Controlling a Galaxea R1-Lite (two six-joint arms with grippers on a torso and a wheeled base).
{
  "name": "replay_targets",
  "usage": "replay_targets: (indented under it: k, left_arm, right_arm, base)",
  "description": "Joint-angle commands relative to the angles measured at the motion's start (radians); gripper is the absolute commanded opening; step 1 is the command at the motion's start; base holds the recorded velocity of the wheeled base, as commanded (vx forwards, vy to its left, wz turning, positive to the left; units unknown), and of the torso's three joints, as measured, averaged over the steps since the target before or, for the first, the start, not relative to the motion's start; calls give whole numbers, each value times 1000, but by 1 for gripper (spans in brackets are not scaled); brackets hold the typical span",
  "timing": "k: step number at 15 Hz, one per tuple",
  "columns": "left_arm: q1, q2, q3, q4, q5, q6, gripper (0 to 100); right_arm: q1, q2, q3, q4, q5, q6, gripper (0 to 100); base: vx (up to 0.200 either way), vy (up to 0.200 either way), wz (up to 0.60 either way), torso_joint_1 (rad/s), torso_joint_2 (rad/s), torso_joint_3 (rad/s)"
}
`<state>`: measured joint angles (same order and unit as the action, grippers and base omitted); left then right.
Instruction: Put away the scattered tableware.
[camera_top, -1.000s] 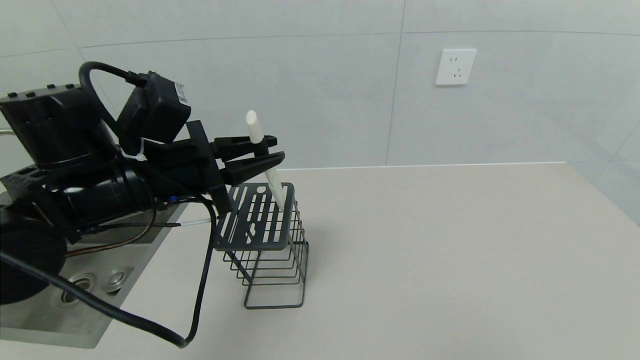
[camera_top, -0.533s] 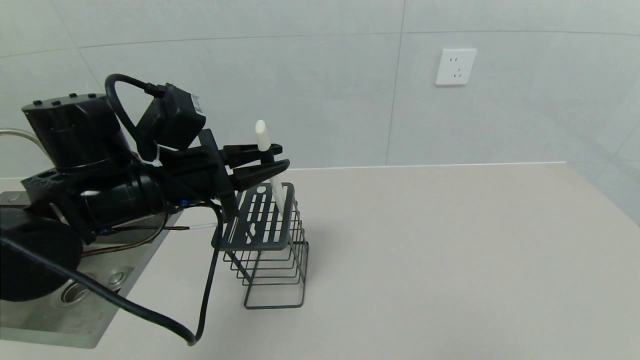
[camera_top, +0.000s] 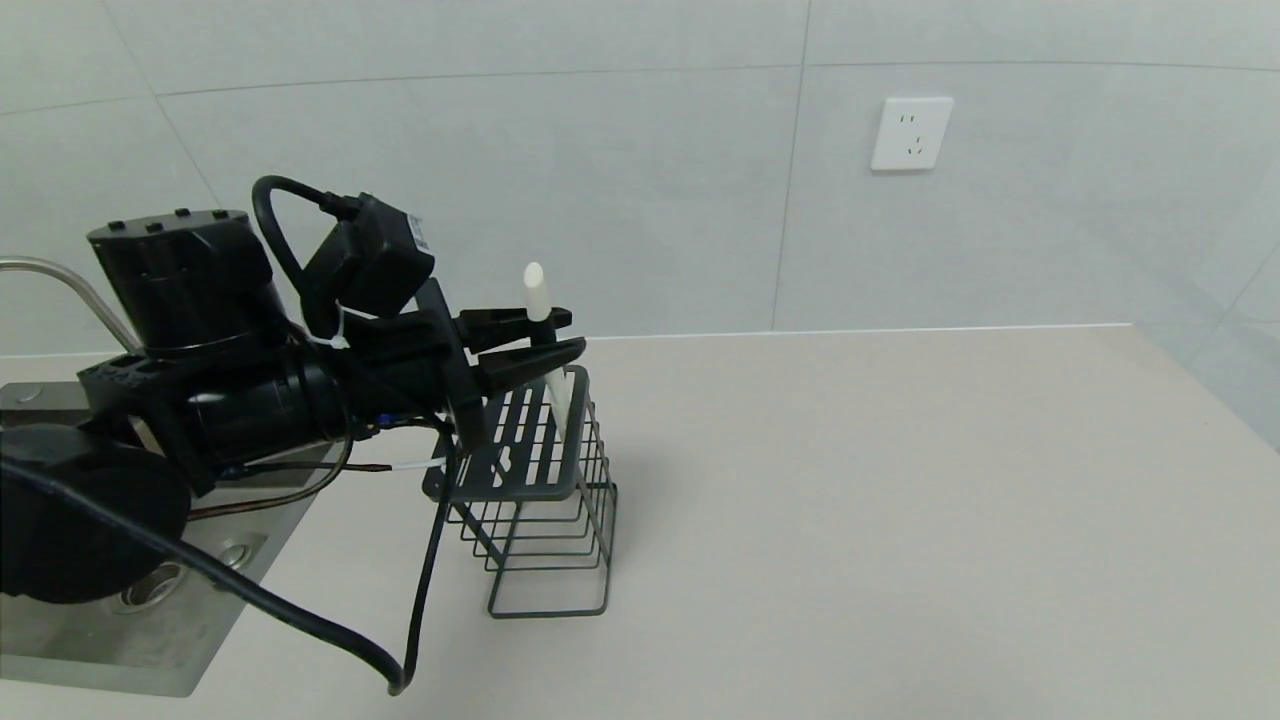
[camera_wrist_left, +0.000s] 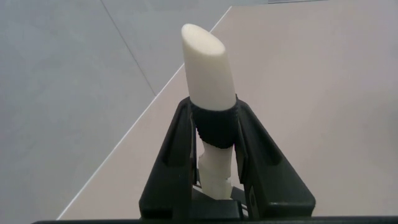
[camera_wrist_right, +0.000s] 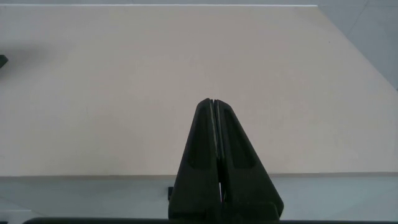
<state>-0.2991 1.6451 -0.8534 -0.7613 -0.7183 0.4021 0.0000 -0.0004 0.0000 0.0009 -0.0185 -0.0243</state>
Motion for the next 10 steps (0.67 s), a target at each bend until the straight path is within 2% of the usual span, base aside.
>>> replay_targets:
  k: [1, 10]
  left_arm:
    - [0, 4, 7, -1, 2, 0, 0]
    - [0, 9, 40, -4, 7, 0, 0]
  right_arm:
    - [0, 0, 0, -1, 0, 0, 0]
    - [0, 0, 0, -1, 0, 0, 0]
  base:
    - [0, 0, 0, 0, 0, 0]
    - [0, 0, 0, 0, 0, 0]
